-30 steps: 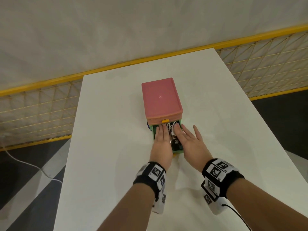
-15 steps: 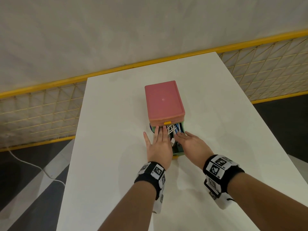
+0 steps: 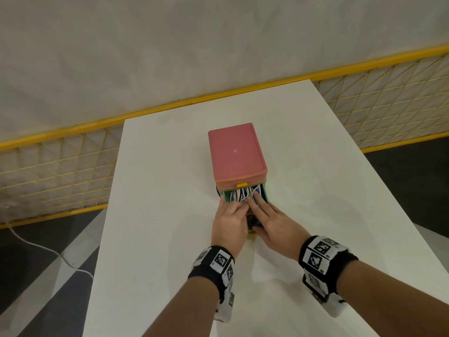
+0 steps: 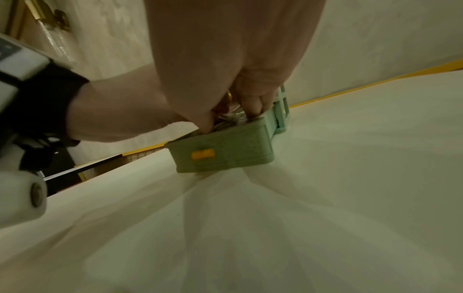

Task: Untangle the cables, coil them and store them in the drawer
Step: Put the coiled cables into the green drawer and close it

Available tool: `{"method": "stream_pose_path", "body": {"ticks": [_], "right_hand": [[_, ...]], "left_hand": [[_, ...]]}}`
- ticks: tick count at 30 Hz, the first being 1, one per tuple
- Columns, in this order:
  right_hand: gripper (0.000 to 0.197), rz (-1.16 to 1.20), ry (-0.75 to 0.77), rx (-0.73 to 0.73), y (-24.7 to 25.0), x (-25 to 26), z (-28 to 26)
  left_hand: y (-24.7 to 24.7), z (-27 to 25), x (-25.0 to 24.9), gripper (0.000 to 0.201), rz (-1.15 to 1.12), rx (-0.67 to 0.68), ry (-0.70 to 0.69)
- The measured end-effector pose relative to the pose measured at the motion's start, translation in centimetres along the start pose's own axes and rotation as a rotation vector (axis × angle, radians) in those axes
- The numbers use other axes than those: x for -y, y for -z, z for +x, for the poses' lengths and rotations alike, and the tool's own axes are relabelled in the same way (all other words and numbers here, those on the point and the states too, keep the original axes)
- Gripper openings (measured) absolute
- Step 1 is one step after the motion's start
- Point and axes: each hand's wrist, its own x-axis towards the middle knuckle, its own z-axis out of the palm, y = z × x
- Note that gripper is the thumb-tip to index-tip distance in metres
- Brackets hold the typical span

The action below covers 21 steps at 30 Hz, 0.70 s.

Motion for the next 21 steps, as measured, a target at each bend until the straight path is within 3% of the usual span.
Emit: {"method": "stream_pose_path", "body": {"ticks": [3,8,11,13,14,18,21], "right_hand": [[0.065,0.009,-0.057,-0.009,-0.5,-0.7,-0.3],[0.054,-0.29,-0.102,0.002,-1.4,0.0,-0.8],[0.066,-0.348,-0.075,0.044,-1.8,-0.3,-1.1],[0.061,-0.362,-0.045,0.082,-1.8,-0.8,-0.6],[0.058,-0.383,-0.037,0.097,-1.6,-0.9,-0.2],[0.044,-0.453,0.013,0.106,-0.6,-0.7,0.9],[0.047,-0.462,-0.014,0.08,0.3,-0.9,2.5]], "left_hand": [[-0.2,-0.6,-0.6,0.028,-0.02,0.034,-0.013],[1.1,-0.5,-0.3,0.023,-0.249,0.097,0.182],[3.7,1.4,-0.1,0.019,-0.318,-0.012,0.253],[4.7,3.1,0.5,0.023,-0.186,-0.137,0.167],[4.7,4.0,0.9,0.031,-0.103,-0.135,0.138],[3.5,4.9,2.2,0.049,0.021,0.166,0.17],[2.5,3.8,2.9,0.07,0.081,0.226,0.125]]}}
